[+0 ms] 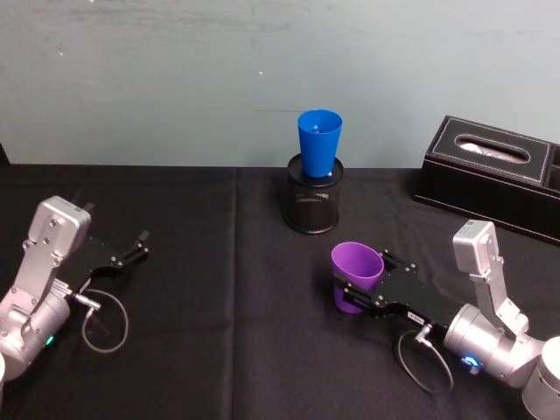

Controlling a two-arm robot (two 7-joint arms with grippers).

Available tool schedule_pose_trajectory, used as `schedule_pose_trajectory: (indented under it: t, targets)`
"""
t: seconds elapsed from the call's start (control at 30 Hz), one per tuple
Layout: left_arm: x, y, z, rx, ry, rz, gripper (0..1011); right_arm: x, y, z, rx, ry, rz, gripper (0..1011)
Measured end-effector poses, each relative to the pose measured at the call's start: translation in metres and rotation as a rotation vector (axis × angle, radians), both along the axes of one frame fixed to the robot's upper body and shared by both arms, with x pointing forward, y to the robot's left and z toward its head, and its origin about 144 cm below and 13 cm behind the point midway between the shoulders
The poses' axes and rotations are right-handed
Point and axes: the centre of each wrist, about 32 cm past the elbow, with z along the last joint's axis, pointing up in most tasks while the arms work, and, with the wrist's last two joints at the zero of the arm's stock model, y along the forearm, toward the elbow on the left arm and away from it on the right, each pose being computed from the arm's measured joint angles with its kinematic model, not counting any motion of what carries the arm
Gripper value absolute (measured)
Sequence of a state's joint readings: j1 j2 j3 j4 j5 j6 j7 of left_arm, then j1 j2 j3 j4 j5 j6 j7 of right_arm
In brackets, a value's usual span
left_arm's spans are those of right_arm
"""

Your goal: Pick up one cup with a gripper and tap it against the other cup.

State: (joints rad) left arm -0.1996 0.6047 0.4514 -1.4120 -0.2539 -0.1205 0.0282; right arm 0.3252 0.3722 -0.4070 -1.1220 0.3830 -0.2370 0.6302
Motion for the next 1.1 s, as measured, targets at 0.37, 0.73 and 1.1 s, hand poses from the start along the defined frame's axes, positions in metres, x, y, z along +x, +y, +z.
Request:
schedule_pose_trajectory:
  t: [0.37, 0.73, 1.1]
  targets:
    - [0.0, 0.0, 0.0, 0.0, 0.0, 0.0, 1011, 0.0, 0.0, 0.0, 0.0, 0.0, 0.0, 732]
    - [0.0, 0.0, 0.0, 0.0, 0.0, 0.0, 1012, 0.0, 0.0, 0.0, 0.0, 0.0, 0.0, 733]
    - [0.0, 0.0, 0.0, 0.0, 0.0, 0.0, 1012, 0.0, 0.0, 0.0, 0.0, 0.0, 0.0, 803]
